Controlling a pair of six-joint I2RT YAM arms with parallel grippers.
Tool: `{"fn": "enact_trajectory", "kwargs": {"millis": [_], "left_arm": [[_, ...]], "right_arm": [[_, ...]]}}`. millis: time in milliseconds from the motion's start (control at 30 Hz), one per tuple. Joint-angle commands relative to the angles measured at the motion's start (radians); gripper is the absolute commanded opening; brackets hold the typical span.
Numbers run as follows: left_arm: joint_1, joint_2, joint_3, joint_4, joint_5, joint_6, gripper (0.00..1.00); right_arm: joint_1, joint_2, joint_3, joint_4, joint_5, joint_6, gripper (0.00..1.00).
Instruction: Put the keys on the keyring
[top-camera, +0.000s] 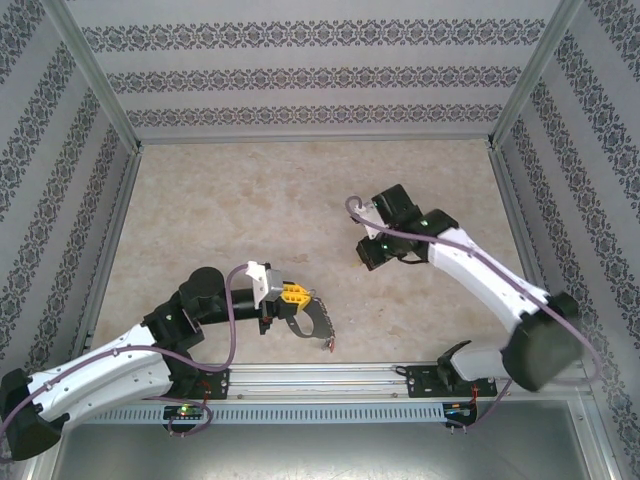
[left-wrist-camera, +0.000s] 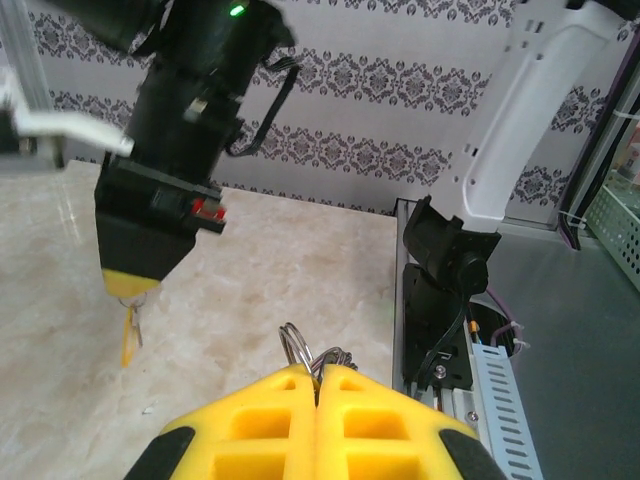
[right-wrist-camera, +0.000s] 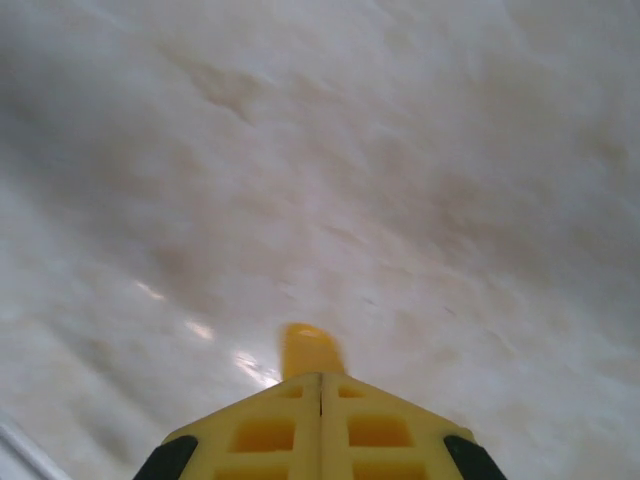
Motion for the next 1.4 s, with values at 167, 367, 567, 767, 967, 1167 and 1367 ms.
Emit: {"fn": "enact_trajectory", "kwargs": {"millis": [167, 367, 567, 767, 967, 1167, 1367], "left_arm": [[0.009, 0.042, 0.079, -0.041, -0.024, 0.045, 0.00], [0.009, 0.082, 0.158, -0.140, -0.049, 0.089, 0.00], [0.009, 0.079, 0.225, -0.235, -0.067, 0.124, 0.00], [0.009, 0.087, 0.295, -0.324, -0.064, 0.153, 0.00], [0.009, 0.139, 0.348, -0.390, -0.064, 0.193, 0.00], [0.009, 0.196, 0.374, -0.364, 0.006, 0.203, 0.00], [0.009, 0.214, 0.396, -0.379, 0.047, 0.213, 0.00]], "right_arm": [[0.111, -0.317, -0.275, 0.631, -0.288, 0.104, 0.00], [0.199, -0.423, -0.392, 0.930, -0.406, 0.109, 0.00], [0.202, -0.442, -0.504, 1.252, -0.464, 0.155, 0.00], [0.198, -0.401, -0.550, 1.444, -0.485, 0.152, 0.00], [0.188, -0.490, -0.576, 1.409, -0.508, 0.131, 0.00], [0.189, -0.538, -0.590, 1.357, -0.531, 0.118, 0.00], [0.200, -0.536, -0.590, 1.272, -0.520, 0.062, 0.00]]}}
